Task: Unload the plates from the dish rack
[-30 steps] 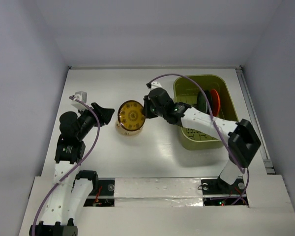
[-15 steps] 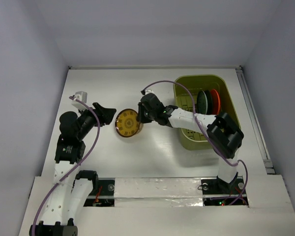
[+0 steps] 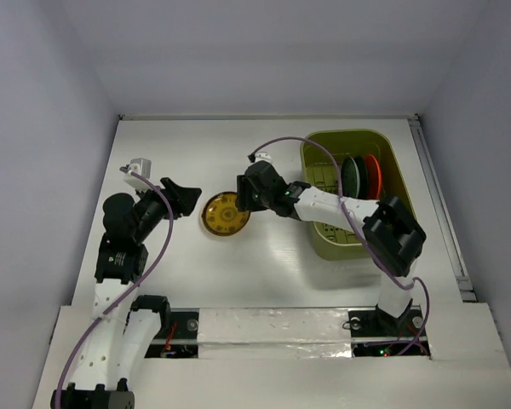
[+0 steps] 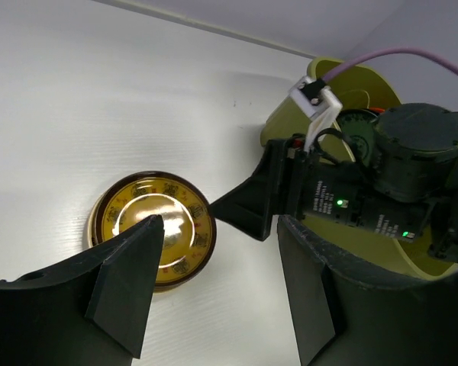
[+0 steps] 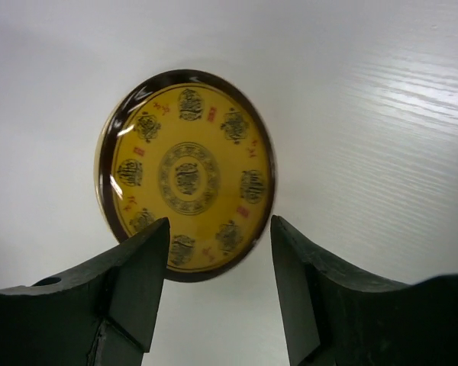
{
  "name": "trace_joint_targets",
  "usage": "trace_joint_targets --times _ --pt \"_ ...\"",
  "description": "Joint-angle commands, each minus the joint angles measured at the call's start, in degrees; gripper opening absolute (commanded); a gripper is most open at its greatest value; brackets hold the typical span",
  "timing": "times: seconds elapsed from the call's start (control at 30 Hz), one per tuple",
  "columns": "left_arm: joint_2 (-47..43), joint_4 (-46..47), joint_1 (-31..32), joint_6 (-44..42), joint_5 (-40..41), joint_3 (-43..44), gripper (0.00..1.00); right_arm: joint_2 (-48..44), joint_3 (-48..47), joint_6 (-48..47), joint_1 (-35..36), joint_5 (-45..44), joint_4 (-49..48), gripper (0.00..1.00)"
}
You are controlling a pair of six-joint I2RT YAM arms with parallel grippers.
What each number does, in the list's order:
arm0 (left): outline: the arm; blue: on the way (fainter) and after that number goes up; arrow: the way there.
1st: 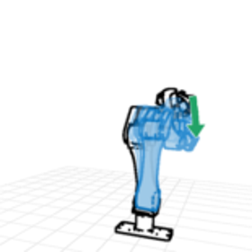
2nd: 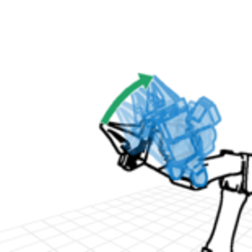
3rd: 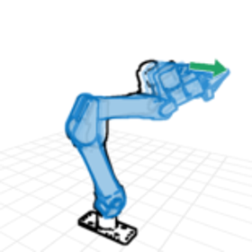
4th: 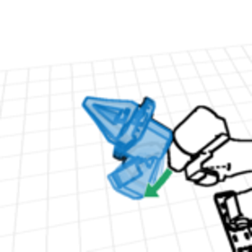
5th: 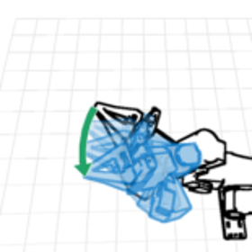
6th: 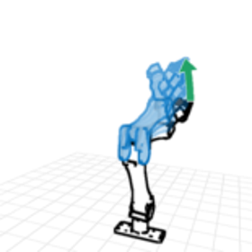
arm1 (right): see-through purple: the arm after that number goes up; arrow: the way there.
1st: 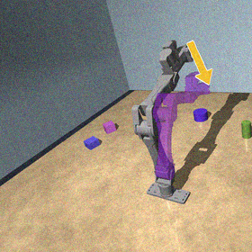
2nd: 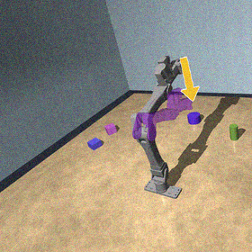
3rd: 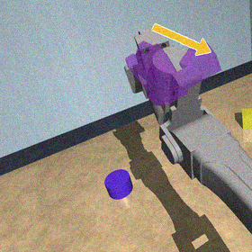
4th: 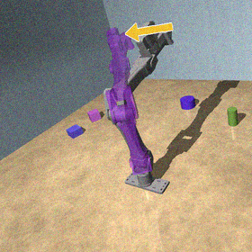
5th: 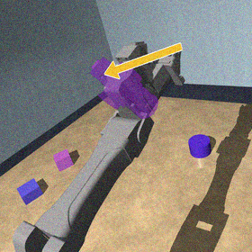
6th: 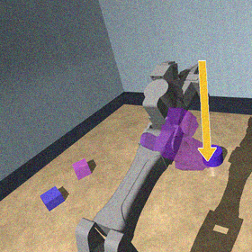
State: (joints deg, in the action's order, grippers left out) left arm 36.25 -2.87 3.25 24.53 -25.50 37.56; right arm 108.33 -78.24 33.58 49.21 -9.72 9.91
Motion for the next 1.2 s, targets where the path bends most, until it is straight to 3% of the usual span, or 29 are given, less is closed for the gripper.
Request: trace_joint_targets --times 0.0,0.2,0.23,0.33,0.47,0.6,0.7,0.73,0.8,0.87,0.97,1.17 --pt "-0.3 2.4 -0.3 0.3 -1.1 1.4 0.58 -6.5 -2.0 -3.5 0.4 -5.9 2.8 0.61" --pt "-0.4 2.4 -0.3 0.3 -1.2 1.4 0.58 -12.0 -2.8 -7.5 0.4 -14.9 9.9 0.57" --pt "-0.5 2.4 -0.3 0.2 -1.2 1.4 0.58 -13.0 -2.6 -7.8 0.4 -17.4 10.3 0.39" --pt "-0.3 2.4 -0.3 0.2 -1.2 1.4 0.58 -19.5 -0.2 -9.5 0.4 -26.4 11.7 0.00" --pt "-0.4 2.4 -0.3 0.2 -1.4 1.3 0.57 -26.8 1.7 -11.8 -1.7 -33.4 17.4 0.00" --pt "-0.5 2.4 -0.3 0.3 -1.3 1.3 0.55 -30.5 5.4 -12.0 -10.1 -36.5 21.5 0.00" --pt "-0.4 2.5 -0.3 0.1 -1.4 1.2 0.49 -31.0 7.5 -12.0 -15.1 -37.4 22.9 0.09" --pt "-0.3 2.5 -0.3 0.2 -1.5 1.3 0.45 -30.9 8.8 -12.7 -17.6 -37.2 22.6 0.18" --pt "0.0 2.5 -0.3 0.2 -1.7 1.2 0.39 -30.6 9.7 -13.5 -19.5 -35.8 21.6 0.27" --pt "0.0 2.4 -0.3 0.1 -1.8 1.2 0.26 -29.7 10.5 -14.4 -21.3 -34.9 20.5 0.36" --pt "0.0 2.4 -0.3 0.1 -1.7 1.3 0.16 -27.8 10.5 -15.0 -23.5 -33.7 19.8 0.37" --pt "0.0 2.5 -0.3 -0.1 -1.8 1.3 0.17 -24.5 10.5 -15.9 -25.7 -31.9 17.6 0.37"
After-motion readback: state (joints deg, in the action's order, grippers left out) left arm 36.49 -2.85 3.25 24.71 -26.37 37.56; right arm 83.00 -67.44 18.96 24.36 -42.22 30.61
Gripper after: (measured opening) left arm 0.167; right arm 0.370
